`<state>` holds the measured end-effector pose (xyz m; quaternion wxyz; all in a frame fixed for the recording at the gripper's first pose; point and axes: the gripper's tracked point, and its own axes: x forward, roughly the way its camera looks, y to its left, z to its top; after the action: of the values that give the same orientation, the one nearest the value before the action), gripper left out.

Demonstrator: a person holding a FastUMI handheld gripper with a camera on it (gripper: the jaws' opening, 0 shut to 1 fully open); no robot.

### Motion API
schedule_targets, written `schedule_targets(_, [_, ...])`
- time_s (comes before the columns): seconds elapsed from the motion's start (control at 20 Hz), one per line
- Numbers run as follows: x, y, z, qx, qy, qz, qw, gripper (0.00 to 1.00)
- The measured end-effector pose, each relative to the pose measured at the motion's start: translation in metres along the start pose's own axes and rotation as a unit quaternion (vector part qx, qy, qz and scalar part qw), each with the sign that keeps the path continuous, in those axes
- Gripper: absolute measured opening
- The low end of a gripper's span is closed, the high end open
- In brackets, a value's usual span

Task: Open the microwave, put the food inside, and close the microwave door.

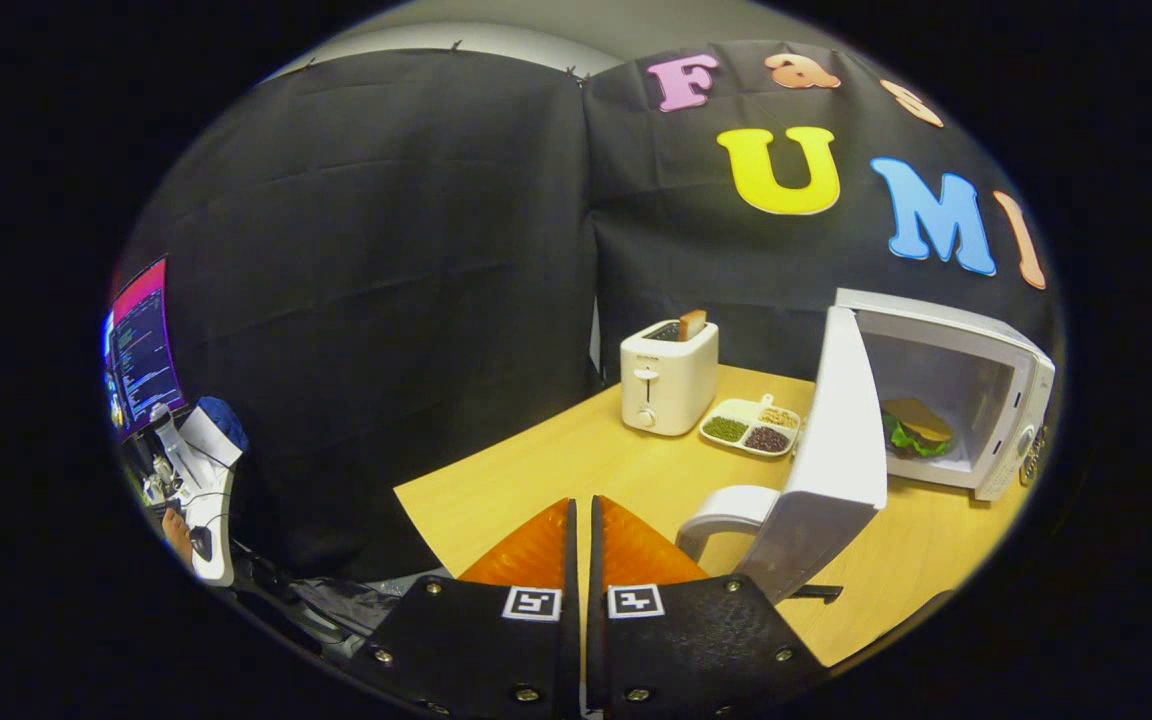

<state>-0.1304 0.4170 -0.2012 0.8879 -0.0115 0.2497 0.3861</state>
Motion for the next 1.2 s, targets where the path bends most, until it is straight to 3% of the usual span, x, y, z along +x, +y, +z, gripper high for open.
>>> schedule_targets(0.5, [-0.034, -0.046, -0.01, 0.015, 0.016, -0.038, 0.999, 0.01])
schedule_targets(1.2, [-0.097, -0.221, -0.019, 0.058, 0.01, -0.18, 0.982, 0.01])
